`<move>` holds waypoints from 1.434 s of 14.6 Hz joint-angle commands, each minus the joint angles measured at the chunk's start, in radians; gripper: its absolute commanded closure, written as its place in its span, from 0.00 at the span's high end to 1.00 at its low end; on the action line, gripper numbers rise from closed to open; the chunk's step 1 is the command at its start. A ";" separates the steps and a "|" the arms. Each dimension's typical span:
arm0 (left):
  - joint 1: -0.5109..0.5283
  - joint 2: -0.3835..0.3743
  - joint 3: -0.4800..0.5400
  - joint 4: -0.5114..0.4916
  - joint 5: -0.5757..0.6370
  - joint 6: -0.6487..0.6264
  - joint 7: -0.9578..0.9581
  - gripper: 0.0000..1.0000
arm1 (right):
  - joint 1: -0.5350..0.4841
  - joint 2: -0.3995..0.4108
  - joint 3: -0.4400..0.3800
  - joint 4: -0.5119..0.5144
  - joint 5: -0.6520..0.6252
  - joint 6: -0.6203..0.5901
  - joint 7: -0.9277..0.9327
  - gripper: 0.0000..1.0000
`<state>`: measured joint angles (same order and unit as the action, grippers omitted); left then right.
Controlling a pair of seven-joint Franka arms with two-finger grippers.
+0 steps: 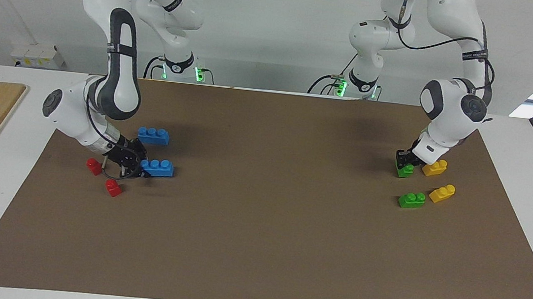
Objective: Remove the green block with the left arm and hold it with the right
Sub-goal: 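Carry the green brick toward the yellow bricks while the right gripper carries blue, then open the right gripper on the blue brick while the left gripper releases green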
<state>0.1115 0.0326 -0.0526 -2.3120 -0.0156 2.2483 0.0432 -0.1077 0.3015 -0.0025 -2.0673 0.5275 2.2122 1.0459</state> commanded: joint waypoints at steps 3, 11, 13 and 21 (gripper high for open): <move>0.001 -0.011 -0.010 -0.036 -0.006 0.043 -0.040 0.04 | 0.002 -0.005 0.004 -0.022 0.006 0.027 0.008 0.00; 0.000 -0.008 -0.010 -0.067 -0.006 0.071 -0.052 0.08 | 0.010 -0.007 0.004 0.022 0.006 0.005 0.029 0.86; -0.001 -0.008 -0.010 -0.069 -0.006 0.076 -0.063 0.13 | 0.010 -0.016 0.002 0.058 0.006 -0.034 0.063 0.89; -0.004 -0.003 -0.013 -0.024 -0.006 0.051 -0.063 1.00 | -0.001 -0.085 -0.001 0.113 -0.003 -0.120 0.092 0.97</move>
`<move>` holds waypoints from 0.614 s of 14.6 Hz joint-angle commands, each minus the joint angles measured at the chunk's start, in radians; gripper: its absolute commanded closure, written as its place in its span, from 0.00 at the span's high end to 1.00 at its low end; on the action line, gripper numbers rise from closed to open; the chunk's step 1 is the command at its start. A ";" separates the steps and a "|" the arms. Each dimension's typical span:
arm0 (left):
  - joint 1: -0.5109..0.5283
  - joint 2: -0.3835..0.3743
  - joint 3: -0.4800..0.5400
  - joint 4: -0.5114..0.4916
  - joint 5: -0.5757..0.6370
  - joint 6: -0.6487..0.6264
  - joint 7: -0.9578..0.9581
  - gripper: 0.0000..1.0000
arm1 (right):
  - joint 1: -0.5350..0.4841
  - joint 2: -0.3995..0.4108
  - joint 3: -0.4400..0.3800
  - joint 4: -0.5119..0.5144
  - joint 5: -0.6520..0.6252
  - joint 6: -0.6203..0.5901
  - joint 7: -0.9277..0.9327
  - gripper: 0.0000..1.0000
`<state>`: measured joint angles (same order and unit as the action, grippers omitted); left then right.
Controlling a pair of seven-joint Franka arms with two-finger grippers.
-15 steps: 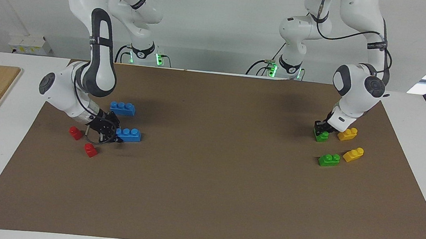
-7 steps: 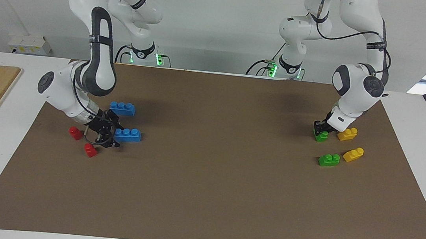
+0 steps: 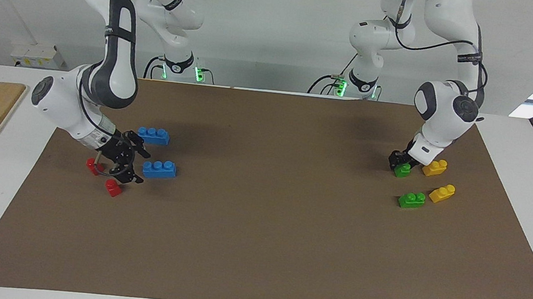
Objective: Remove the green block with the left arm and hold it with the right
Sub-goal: 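Open the right gripper on the blue brick while the left gripper releases green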
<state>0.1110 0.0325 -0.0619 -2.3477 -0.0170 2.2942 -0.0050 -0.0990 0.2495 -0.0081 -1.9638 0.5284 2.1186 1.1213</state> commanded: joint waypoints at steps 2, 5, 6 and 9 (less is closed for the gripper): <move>-0.004 -0.008 -0.004 0.077 -0.004 -0.072 -0.013 1.00 | -0.008 -0.055 0.005 0.043 -0.016 -0.051 0.014 0.97; -0.004 -0.022 -0.007 0.171 -0.004 -0.172 -0.015 1.00 | 0.005 -0.081 0.010 0.115 -0.088 -0.115 0.000 1.00; -0.004 -0.025 -0.007 0.203 -0.004 -0.206 -0.013 1.00 | 0.005 -0.091 0.016 0.140 -0.120 -0.146 -0.005 1.00; -0.004 -0.032 -0.010 0.277 -0.003 -0.295 -0.009 1.00 | 0.027 -0.147 0.023 0.180 -0.197 -0.209 -0.131 1.00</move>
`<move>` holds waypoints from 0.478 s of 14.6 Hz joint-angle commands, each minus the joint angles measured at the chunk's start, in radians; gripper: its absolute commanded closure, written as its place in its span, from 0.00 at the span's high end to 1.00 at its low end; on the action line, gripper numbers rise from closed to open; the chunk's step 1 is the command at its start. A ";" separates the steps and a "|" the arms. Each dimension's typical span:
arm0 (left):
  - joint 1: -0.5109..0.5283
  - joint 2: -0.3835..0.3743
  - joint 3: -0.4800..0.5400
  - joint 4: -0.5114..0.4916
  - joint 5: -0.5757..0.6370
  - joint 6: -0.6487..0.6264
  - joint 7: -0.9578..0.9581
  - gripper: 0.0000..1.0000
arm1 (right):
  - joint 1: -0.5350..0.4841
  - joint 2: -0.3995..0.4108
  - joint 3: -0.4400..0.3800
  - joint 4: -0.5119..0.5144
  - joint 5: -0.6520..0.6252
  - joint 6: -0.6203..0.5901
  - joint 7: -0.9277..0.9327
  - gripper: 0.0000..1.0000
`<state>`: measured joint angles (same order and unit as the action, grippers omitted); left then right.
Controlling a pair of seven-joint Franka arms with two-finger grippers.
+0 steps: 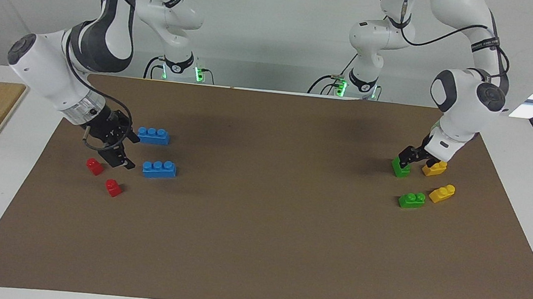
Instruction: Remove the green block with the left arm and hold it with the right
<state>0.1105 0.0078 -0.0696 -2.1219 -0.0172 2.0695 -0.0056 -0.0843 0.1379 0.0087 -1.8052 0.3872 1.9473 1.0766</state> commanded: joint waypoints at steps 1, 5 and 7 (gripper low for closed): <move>-0.005 -0.009 -0.004 0.072 -0.003 -0.084 -0.008 1.00 | 0.012 -0.059 0.007 0.021 -0.103 -0.047 -0.178 1.00; -0.017 -0.031 -0.002 0.112 -0.003 -0.118 -0.007 1.00 | 0.014 -0.127 0.007 0.061 -0.186 -0.160 -0.544 1.00; -0.018 -0.014 -0.004 0.204 -0.001 -0.210 -0.007 1.00 | 0.014 -0.136 0.007 0.102 -0.215 -0.241 -0.642 1.00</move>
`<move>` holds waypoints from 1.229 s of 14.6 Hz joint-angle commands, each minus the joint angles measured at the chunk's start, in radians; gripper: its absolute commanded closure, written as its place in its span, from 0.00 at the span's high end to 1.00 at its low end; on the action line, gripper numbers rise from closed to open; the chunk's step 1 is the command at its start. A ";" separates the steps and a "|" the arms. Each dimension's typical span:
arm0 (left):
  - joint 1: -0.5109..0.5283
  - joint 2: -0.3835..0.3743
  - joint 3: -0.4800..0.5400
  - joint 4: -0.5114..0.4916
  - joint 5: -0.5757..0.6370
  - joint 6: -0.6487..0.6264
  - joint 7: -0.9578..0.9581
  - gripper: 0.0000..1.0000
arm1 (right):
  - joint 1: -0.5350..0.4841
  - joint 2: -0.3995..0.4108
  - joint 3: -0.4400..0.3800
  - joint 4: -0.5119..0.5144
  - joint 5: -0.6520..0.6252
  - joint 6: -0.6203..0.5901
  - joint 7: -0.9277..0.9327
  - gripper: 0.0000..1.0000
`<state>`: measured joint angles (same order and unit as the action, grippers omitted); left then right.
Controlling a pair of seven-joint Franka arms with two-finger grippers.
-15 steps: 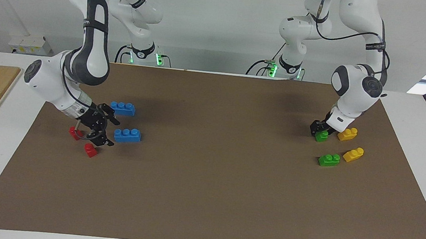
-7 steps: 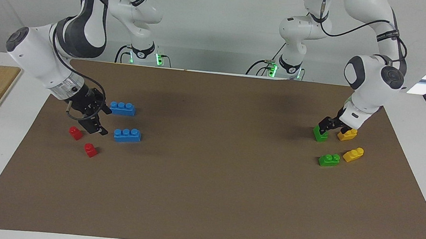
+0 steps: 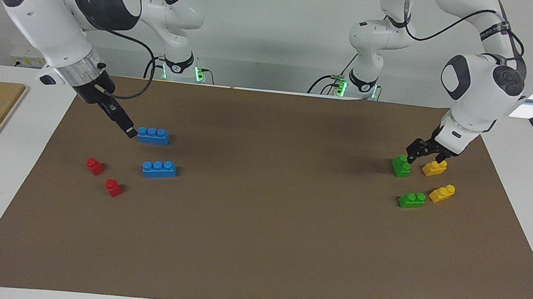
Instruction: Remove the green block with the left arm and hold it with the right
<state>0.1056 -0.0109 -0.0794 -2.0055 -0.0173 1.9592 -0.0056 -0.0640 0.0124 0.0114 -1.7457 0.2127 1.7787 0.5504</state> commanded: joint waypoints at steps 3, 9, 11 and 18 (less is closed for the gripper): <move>-0.066 0.015 0.018 0.152 -0.003 -0.167 -0.011 1.00 | -0.005 -0.051 0.005 0.057 -0.090 -0.123 -0.294 1.00; -0.205 -0.003 0.149 0.182 -0.003 -0.238 -0.011 1.00 | -0.005 -0.063 0.007 0.054 -0.140 -0.157 -0.537 1.00; -0.245 -0.029 0.181 0.172 -0.004 -0.230 -0.010 1.00 | -0.005 -0.065 0.009 0.049 -0.179 -0.160 -0.538 1.00; -0.274 -0.024 0.197 0.192 -0.003 -0.273 -0.011 1.00 | -0.007 -0.071 0.009 0.043 -0.216 -0.162 -0.537 1.00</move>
<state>-0.1532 -0.0377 0.0870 -1.8374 -0.0175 1.7434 -0.0106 -0.0635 -0.0457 0.0131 -1.6946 0.0202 1.6320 0.0351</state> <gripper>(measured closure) 0.000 0.000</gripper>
